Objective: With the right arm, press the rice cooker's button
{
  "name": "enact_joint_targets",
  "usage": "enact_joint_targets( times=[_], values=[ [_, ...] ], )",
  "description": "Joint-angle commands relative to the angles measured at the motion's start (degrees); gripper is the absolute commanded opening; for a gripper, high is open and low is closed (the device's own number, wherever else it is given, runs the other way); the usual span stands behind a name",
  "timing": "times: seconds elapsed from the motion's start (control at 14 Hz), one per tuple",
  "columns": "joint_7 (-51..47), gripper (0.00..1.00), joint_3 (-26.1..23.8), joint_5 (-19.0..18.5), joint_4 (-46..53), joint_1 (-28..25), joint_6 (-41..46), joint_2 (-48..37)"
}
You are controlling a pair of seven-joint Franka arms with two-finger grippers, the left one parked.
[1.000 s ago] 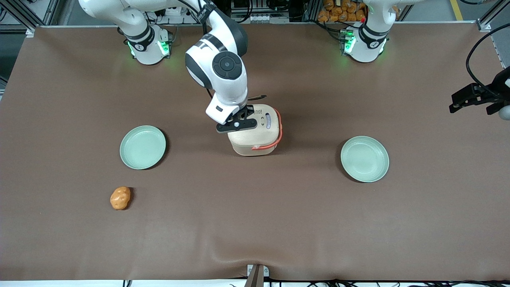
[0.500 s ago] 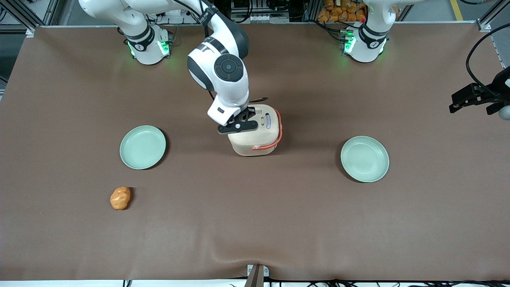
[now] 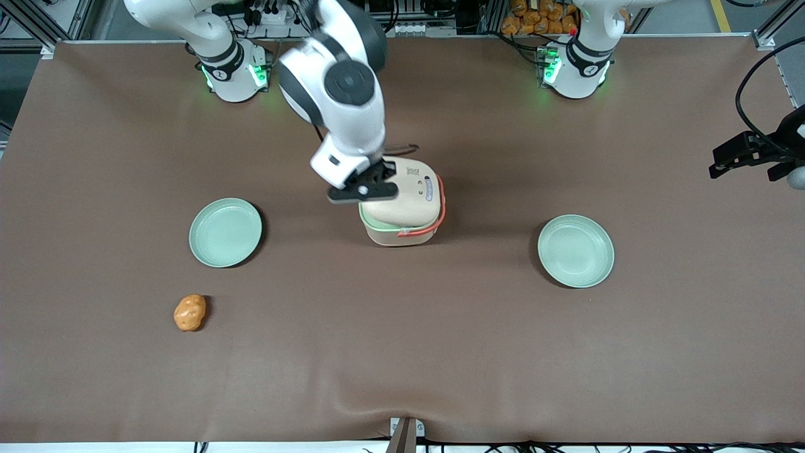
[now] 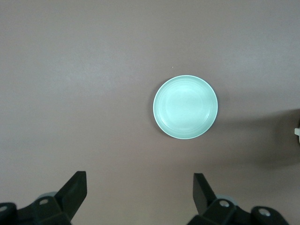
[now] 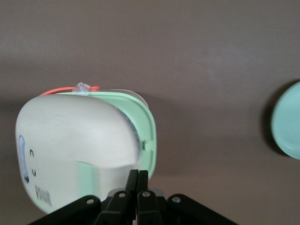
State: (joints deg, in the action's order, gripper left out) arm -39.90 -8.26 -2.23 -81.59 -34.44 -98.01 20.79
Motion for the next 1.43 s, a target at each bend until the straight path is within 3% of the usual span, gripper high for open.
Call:
enact_joint_targets(
  times=[0.0,0.71,1.36],
  values=[
    [-0.1,1.0,-0.4,2.1,6.0,3.5,9.0,-3.5],
    [4.8,1.0,-0.2,3.0,6.4,20.7,19.0,-15.5],
    [22.1,1.0,-0.1,3.0,6.3,32.8,22.8,-18.5]
  ],
)
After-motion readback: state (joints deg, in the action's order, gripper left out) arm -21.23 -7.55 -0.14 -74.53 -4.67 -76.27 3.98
